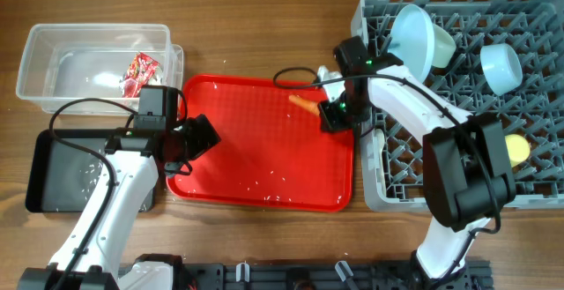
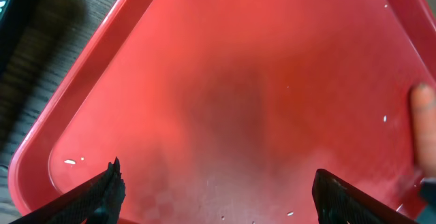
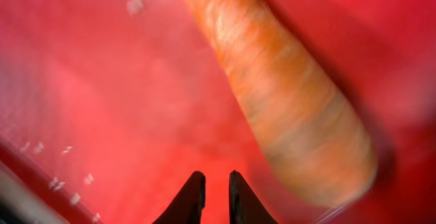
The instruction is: Sort waste into correct bins and load items into the dishwasher rack
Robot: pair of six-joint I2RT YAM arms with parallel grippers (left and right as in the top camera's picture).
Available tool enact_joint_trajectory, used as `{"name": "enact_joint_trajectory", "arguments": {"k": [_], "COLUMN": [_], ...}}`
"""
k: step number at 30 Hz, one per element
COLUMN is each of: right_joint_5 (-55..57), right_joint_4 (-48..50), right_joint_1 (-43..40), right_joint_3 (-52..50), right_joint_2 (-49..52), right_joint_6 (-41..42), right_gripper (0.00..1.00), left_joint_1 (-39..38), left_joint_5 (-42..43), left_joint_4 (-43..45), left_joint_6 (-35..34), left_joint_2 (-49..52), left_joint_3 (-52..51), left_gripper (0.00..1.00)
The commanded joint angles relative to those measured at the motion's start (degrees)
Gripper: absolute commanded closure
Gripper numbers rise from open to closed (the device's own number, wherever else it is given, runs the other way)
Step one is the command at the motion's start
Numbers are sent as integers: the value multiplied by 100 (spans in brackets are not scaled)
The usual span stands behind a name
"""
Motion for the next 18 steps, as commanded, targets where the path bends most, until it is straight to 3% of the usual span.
{"name": "enact_joint_trajectory", "arguments": {"k": [1,5,10,18], "right_joint_5": [-260,1058,1394,1211], "right_joint_4": [114,442,509,669], "right_joint_1": [-4,-4,-4,131], "right_joint_3": [9,7,-131,-219], "right_joint_2": [-632,-1246,-809,90], "right_joint_6": [-83,426,1016,1021], "right_gripper": [83,83,83,83], "left_joint_1": [26,26,26,26], "left_joint_5": [50,52,52,52], "left_joint_4": [22,22,22,22], "left_joint_6": [-37,-37,-37,-37], "left_joint_2": [17,17,17,17], "left_joint_3": [7,7,7,7], "left_gripper": [11,11,10,9]}}
